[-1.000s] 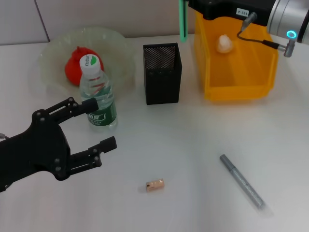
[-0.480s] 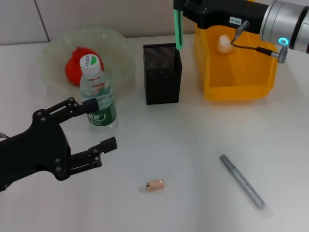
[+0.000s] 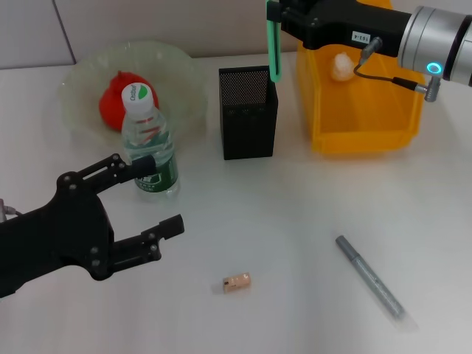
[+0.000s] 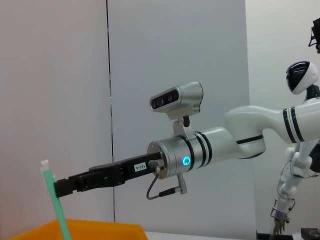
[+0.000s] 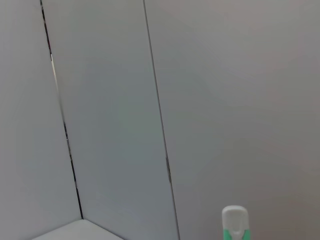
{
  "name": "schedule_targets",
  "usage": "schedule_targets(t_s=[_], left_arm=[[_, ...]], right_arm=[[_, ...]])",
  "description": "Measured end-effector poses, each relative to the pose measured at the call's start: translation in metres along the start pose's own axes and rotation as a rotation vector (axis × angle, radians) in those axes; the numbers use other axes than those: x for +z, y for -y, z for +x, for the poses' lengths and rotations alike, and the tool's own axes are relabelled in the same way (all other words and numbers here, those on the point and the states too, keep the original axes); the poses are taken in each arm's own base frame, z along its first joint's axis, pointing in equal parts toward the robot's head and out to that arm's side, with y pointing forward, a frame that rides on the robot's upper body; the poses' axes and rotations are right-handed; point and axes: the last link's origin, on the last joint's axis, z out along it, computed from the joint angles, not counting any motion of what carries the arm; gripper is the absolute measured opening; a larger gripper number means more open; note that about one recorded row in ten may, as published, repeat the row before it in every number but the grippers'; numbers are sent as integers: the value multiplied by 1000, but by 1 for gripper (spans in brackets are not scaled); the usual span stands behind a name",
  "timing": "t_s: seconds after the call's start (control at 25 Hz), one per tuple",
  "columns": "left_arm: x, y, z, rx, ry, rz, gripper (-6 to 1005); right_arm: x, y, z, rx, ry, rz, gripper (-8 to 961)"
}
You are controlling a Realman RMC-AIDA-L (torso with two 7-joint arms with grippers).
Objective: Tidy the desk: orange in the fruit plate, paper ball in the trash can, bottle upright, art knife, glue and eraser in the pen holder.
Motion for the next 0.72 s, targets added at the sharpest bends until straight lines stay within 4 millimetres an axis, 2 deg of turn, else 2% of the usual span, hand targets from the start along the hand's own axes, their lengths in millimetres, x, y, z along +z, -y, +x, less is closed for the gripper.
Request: schedule_targets(t_s=[0.72], left_arm=[[5, -5, -6, 17, 12, -33, 788]], right_arm=[[10, -1, 1, 29, -5, -3, 173]])
